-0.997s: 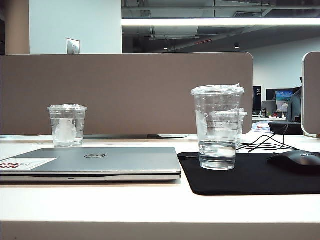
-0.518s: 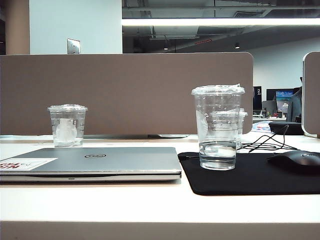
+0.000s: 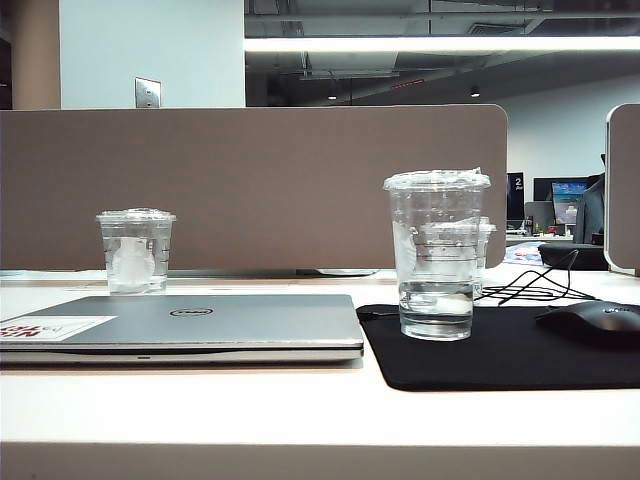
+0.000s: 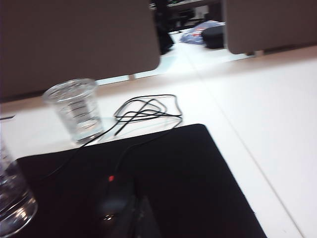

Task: Pick up the coffee cup on the middle and place it on the right side of the laptop.

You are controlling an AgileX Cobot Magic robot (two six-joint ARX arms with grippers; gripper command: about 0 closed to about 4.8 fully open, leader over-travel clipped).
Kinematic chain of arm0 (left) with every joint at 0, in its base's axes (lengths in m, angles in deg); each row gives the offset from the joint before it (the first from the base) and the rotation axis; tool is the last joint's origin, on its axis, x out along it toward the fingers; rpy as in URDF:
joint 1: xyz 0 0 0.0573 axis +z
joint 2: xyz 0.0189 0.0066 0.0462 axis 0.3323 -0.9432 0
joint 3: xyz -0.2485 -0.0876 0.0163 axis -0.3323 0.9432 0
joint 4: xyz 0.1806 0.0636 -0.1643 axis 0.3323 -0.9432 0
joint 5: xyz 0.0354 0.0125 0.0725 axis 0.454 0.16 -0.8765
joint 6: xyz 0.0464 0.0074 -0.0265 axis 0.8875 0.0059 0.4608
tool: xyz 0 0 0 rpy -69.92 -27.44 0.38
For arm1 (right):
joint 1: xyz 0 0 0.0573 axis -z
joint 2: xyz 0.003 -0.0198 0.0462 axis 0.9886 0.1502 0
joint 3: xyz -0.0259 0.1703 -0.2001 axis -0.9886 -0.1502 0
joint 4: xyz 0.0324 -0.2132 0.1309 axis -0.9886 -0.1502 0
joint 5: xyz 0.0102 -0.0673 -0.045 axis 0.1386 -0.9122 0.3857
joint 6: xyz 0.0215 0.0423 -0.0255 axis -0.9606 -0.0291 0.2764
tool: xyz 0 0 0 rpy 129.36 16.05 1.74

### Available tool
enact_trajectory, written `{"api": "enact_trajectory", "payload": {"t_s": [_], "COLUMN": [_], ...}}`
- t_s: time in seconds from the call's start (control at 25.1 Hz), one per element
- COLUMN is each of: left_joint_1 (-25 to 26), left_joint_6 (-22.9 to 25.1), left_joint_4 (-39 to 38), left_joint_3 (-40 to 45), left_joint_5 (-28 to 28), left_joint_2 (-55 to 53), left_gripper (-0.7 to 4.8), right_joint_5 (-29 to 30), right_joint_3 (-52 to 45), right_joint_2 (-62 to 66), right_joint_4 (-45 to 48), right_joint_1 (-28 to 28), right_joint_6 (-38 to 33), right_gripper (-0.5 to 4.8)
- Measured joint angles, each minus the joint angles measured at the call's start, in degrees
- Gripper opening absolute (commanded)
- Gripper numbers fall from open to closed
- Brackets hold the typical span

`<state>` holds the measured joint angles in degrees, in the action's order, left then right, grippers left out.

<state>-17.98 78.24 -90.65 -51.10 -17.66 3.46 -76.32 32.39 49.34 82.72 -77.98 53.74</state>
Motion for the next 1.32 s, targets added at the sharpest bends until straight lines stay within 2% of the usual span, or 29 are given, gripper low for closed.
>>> {"api": "enact_trajectory", "payload": {"t_s": [0.28,1.32], "left_joint_1": [0.00,0.00], "left_joint_6": [0.00,0.00], "left_joint_4": [0.00,0.00], "left_joint_3": [0.00,0.00], "left_joint_5": [0.00,0.00], "left_joint_2": [0.00,0.00], "left_gripper": [-0.05,-0.05], "right_joint_5": [4.85,5.33], "right_joint_3": [0.00,0.00], "right_joint_2": [0.00,0.00], "right_joint_4": [1.53,2.67], "right_joint_1": [-1.03,-0.87], "right_joint_6": [3.37,3.63], "right_gripper": [-0.04,0.00]}}
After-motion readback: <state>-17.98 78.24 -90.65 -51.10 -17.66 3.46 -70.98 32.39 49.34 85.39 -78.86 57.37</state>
